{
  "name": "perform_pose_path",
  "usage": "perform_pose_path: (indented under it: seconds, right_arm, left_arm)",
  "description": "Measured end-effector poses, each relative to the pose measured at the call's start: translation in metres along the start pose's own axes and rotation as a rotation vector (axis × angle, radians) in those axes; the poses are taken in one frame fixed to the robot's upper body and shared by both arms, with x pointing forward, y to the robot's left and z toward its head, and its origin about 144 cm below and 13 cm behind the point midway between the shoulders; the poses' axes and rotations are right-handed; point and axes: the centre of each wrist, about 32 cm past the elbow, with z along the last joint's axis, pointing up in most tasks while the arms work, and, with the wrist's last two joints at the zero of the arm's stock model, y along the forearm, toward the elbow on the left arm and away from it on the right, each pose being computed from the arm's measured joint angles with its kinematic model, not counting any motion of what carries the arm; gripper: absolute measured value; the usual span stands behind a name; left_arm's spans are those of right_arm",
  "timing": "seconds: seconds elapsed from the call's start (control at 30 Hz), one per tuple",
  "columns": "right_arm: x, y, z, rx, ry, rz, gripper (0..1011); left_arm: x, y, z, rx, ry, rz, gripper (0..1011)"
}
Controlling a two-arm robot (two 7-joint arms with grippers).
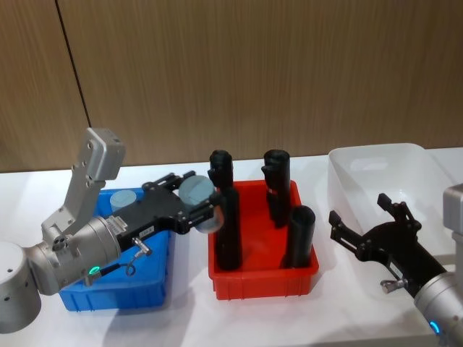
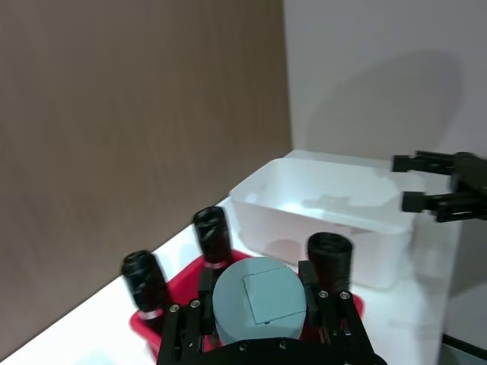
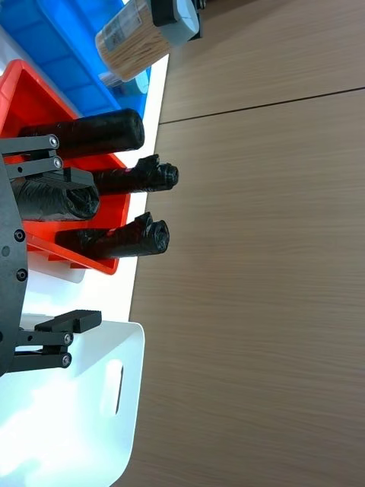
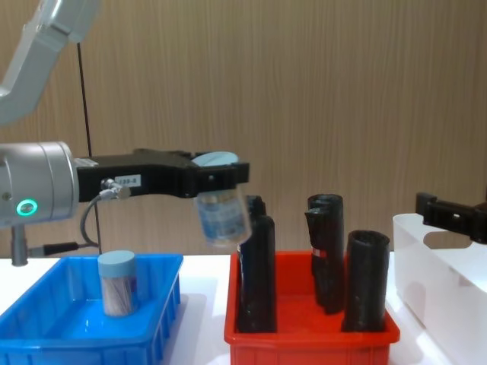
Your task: Pick the cotton swabs from the blue box and place them into the white box.
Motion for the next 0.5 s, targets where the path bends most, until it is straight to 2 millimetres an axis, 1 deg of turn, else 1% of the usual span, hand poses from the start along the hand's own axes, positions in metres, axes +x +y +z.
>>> perform_pose_path:
  seconds: [0.27, 0.5]
  right_arm:
    - [0.000, 0.000, 0.000, 0.000, 0.000, 0.000, 1002]
    - [0.000, 0.000, 0.000, 0.000, 0.000, 0.000, 1002]
  left_arm:
    - [0.005, -0.008, 0.000, -0.026, 0.033, -0.133, 665]
    - [0.009, -0.016, -0.004, -0.051, 0.076, -0.245, 666]
